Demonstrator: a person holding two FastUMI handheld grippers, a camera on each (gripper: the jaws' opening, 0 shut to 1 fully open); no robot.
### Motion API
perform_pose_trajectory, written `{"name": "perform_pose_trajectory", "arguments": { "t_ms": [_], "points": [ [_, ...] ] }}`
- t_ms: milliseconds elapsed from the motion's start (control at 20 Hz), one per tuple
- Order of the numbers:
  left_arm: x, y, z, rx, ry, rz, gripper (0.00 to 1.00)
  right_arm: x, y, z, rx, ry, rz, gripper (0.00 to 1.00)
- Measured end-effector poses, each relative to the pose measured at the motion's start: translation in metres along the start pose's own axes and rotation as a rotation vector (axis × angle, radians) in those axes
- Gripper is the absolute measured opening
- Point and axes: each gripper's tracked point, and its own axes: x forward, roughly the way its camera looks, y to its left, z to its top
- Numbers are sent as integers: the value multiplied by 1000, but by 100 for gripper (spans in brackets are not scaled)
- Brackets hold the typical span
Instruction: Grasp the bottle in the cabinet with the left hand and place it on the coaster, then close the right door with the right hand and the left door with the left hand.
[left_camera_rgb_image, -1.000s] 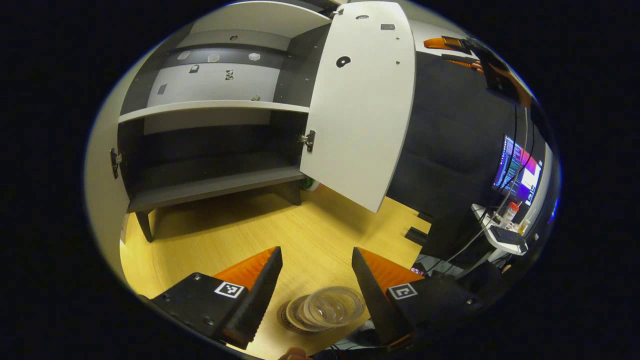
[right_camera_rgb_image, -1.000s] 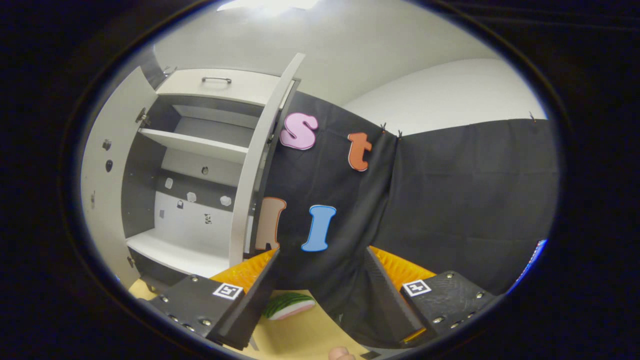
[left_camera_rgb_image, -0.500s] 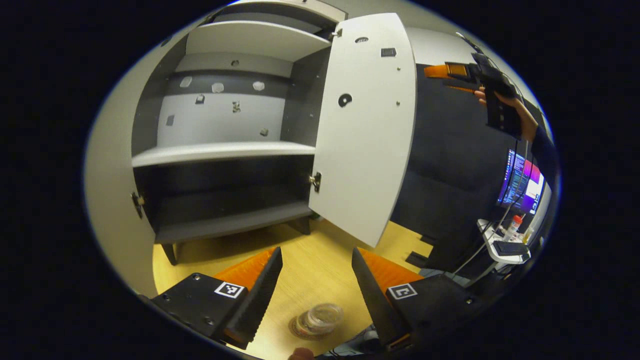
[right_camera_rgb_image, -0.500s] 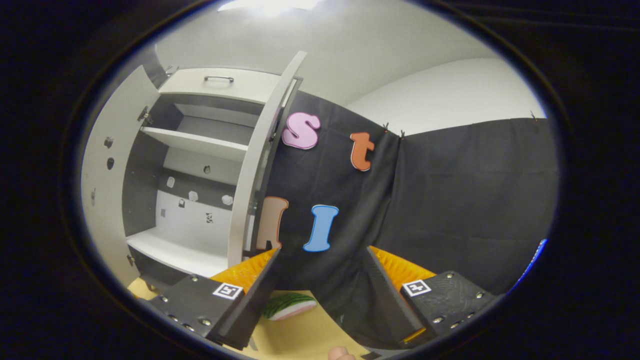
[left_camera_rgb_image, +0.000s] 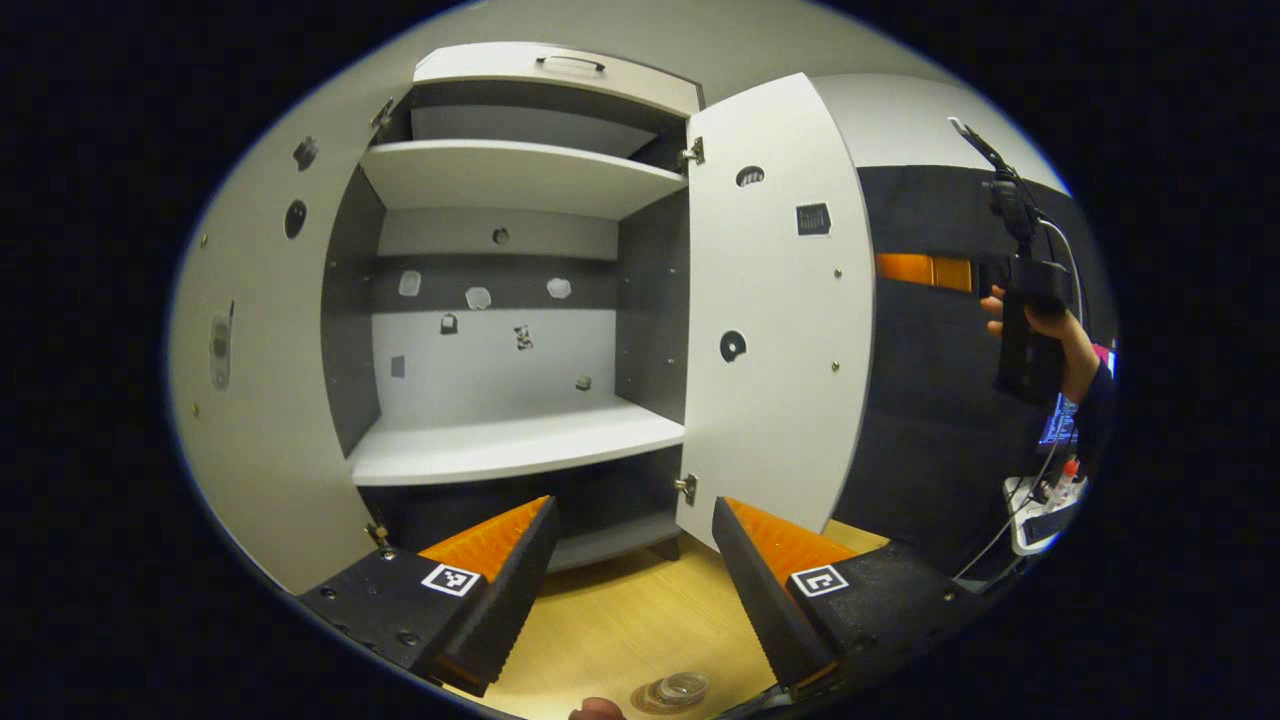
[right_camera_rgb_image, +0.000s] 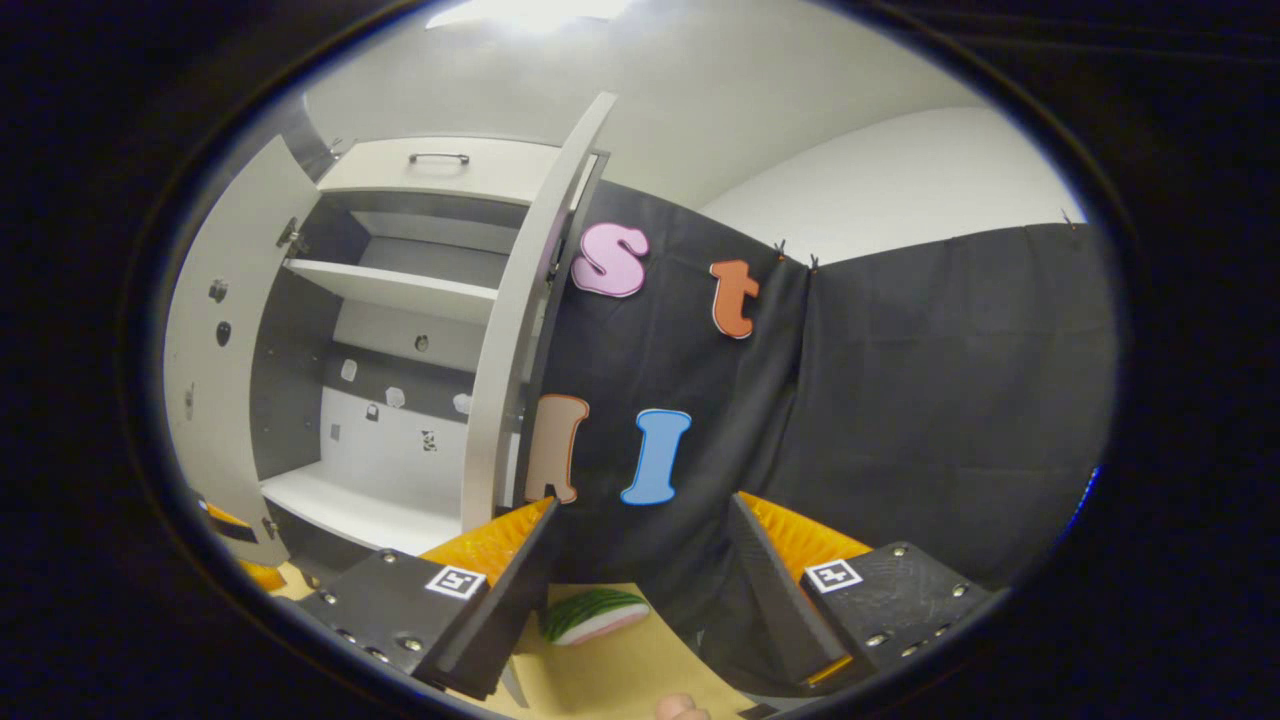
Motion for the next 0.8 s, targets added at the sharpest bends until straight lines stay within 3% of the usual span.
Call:
{"name": "perform_pose_trajectory", "arguments": {
  "t_ms": [250,800],
  "points": [
    [-10,17,36,11,-12,116,97,6,14,-1,-7,-4,25,97],
    [-42,54,94,-39,-92,312,97,5,39,-4,98,6,131,92]
  ]
}}
